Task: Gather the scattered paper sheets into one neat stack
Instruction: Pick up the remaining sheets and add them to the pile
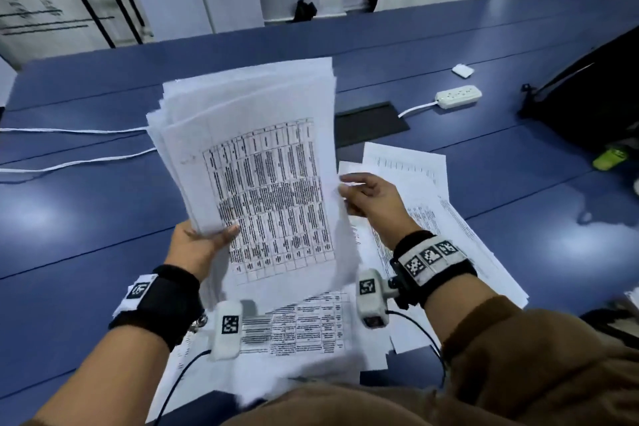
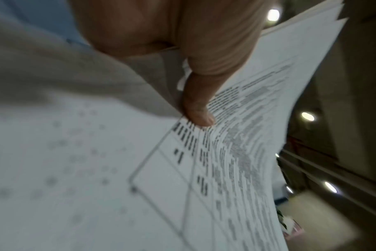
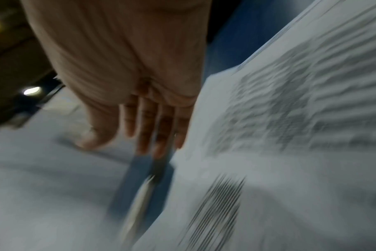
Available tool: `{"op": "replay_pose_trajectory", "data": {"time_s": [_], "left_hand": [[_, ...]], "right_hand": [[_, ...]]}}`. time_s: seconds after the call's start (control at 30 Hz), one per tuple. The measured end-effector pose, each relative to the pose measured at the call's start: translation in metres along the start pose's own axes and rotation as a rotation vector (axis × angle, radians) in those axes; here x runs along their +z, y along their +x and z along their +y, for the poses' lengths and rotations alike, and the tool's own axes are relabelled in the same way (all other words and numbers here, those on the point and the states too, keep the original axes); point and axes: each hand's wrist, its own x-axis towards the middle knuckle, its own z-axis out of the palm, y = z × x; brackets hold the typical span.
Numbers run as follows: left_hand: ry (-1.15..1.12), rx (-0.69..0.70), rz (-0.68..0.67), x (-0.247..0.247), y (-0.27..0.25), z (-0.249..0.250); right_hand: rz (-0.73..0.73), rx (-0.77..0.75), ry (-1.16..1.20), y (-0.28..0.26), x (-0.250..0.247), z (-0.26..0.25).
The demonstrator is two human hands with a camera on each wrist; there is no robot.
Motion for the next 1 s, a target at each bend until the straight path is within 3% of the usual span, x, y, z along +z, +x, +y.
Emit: {"op": "replay_pose_trajectory", "data": {"time_s": [0.07,0.2,0.3,0.47,0.57,0.7,0.83,1.0], "left_hand": [[-0.027,-0.01,0.052,-0.007,0.002,-0.014],[0.001,-0.172,0.114,-0.008,-0.011,-0.045],[0.097,-0.272,0.117,-0.01,-0.021,-0.073],[0.18,-0.407,0.056,-0.006,-0.03,-0.102],[0.24,-0.44,0.046,-0.003,-0.038,-0.101],[0.259,-0.468,0.055,-0.006,-0.036,-0.108],[0.227,-0.459,0.036,-0.008,-0.034,-0.117],[0.161,-0.345,0.03,-0.013,-0.032,-0.133]], "right_hand": [[0.168,0.097,-0.112,0.009,-0.039,0.017],[0.45,0.478,-0.864,0.003,-0.138,0.067],[0.451,0.635,-1.181,-0.015,-0.179,0.087],[0.449,0.665,-1.253,-0.023,-0.186,0.084],[0.404,0.642,-1.095,-0.019,-0.186,0.085],[0.404,0.58,-1.214,-0.024,-0.179,0.083],[0.461,0.313,-0.93,-0.025,-0.17,0.082],[0.668,0.047,-1.002,-0.028,-0.157,0.059]]}}
